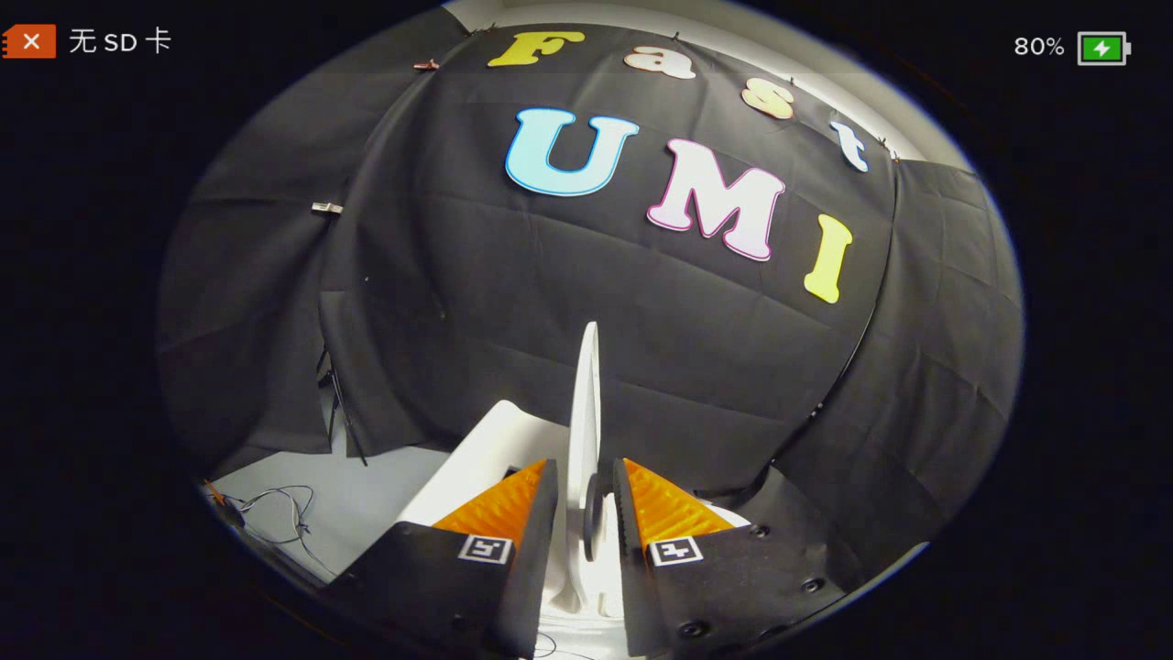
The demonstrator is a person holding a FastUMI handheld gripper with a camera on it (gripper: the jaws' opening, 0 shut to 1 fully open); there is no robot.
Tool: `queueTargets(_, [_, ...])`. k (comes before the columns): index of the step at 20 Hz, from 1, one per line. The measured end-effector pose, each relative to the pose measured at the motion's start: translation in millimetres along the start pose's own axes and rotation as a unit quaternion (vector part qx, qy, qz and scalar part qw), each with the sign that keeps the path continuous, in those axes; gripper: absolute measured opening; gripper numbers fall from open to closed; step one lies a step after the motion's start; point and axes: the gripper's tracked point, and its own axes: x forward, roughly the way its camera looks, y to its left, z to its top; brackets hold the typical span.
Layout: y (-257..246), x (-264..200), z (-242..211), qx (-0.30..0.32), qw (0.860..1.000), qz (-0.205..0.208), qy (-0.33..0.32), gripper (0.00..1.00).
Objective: Open the toilet lid.
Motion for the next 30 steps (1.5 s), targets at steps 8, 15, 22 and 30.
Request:
queueTargets(8, [-28, -20, 15, 0.015, 1.000, 0.009, -0.022, 0.99])
queueTargets(15, [-71, -73, 55, 0.064, 0.995, 0.020, -0.068, 0.99])
queueTargets(22, [-151, -138, 80, 0.074, 0.990, -0.026, -0.114, 0.99])
queueTargets(30, [-212, -203, 76, 0.093, 0.986, -0.065, -0.122, 0.98])
